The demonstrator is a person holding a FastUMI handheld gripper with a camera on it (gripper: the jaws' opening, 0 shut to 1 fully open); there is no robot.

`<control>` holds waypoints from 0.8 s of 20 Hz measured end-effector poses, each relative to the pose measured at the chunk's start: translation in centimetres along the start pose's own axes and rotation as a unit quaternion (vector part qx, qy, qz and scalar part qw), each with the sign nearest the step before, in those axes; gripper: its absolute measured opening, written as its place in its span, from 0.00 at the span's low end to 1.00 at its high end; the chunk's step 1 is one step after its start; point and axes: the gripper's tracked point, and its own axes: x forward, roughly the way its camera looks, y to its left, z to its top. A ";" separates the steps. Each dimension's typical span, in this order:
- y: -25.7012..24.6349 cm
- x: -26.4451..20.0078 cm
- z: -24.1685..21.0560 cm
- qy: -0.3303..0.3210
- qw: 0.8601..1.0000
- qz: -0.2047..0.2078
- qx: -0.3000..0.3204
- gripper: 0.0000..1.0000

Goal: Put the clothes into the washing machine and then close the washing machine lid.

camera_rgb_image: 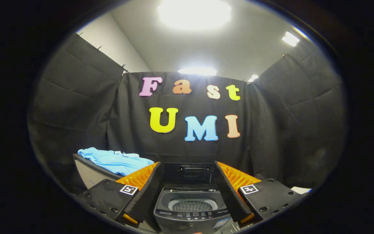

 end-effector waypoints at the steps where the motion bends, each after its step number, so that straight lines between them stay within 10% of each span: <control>1: 0.1 0.7 -0.1 0.002 1.000 0.005 0.002 0.98; 16: 1.4 12.4 -1.6 0.048 0.996 0.067 0.024 0.98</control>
